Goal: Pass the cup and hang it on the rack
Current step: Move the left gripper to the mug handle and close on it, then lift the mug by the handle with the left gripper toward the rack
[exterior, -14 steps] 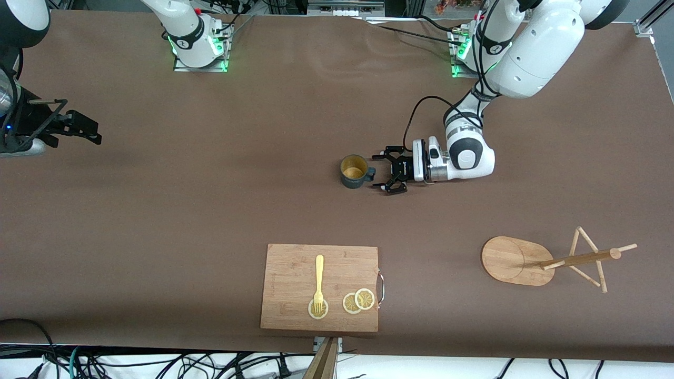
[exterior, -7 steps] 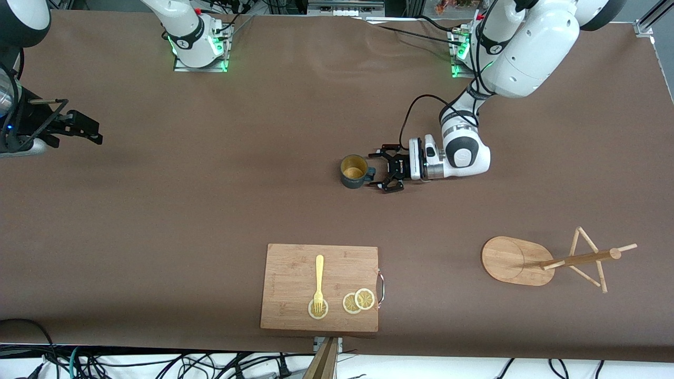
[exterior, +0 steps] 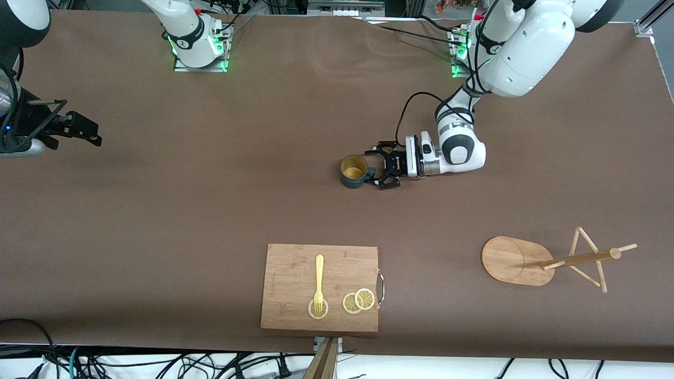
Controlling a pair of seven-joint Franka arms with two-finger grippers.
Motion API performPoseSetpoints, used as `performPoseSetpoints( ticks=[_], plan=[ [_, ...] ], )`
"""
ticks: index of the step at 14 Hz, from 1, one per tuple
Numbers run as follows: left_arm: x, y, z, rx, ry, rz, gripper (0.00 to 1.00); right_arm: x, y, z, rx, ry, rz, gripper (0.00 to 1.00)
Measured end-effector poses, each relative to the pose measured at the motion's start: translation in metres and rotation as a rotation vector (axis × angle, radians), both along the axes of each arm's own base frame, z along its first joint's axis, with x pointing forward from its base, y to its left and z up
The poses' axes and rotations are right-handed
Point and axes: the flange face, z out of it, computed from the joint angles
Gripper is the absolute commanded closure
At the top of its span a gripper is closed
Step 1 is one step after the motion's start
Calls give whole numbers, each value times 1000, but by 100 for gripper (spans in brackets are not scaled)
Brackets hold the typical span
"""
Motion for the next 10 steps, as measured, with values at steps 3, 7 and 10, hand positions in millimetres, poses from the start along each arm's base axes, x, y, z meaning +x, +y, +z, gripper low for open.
performPoseSetpoints(
  ticks=[3,7,10],
  plan=[
    [0,0,0,0,0,0,100,0,0,0,0,0,0,0],
    [2,3,0,3,0,9,100,0,0,0,3,-1,-1,0],
    [10,14,1,1,31,45,100,0,2,0,20,-2,-4,0]
  ],
)
